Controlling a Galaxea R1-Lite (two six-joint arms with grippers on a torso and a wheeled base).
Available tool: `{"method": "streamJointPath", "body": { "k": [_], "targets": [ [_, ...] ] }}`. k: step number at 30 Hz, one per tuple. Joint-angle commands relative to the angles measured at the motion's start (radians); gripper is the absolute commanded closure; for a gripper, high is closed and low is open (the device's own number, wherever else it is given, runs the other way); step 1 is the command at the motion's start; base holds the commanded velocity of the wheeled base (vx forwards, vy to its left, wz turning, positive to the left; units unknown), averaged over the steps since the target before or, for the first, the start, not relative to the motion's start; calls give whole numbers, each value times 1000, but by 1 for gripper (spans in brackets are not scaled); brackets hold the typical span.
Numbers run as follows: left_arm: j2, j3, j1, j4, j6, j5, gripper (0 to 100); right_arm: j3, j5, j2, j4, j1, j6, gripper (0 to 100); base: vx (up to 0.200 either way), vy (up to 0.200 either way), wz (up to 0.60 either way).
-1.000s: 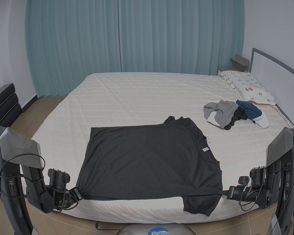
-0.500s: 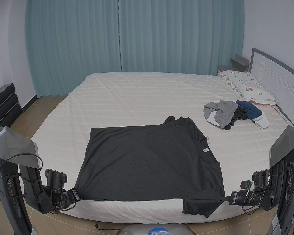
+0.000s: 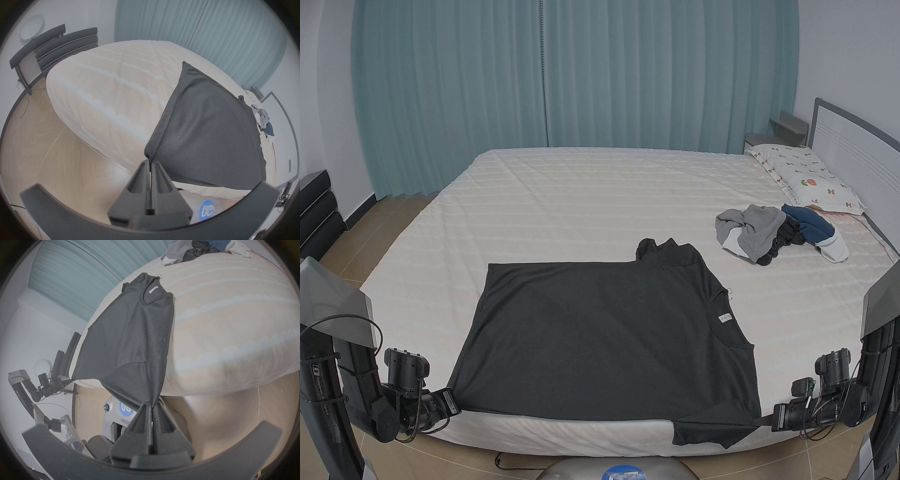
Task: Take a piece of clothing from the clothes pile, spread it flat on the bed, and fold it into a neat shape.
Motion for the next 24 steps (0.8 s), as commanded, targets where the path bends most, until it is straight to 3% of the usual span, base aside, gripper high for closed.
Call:
{"method": "streamJointPath", "body": {
  "k": [1,6,9,24],
  "targets": [
    [4,39,2,-30,23,3,100,17,-1,-63,50,0,-22,100,0,0,0],
    [5,74,2,-39,79,23,100,17,-14,-88,107,0,-26,100,0,0,0],
    [-1,90,2,-39,91,23,100,17,-44,-88,128,1,-37,100,0,0,0],
    [1,100,-1,36,138,35,100,17,-68,-150,248,1,-51,100,0,0,0]
  ]
}}
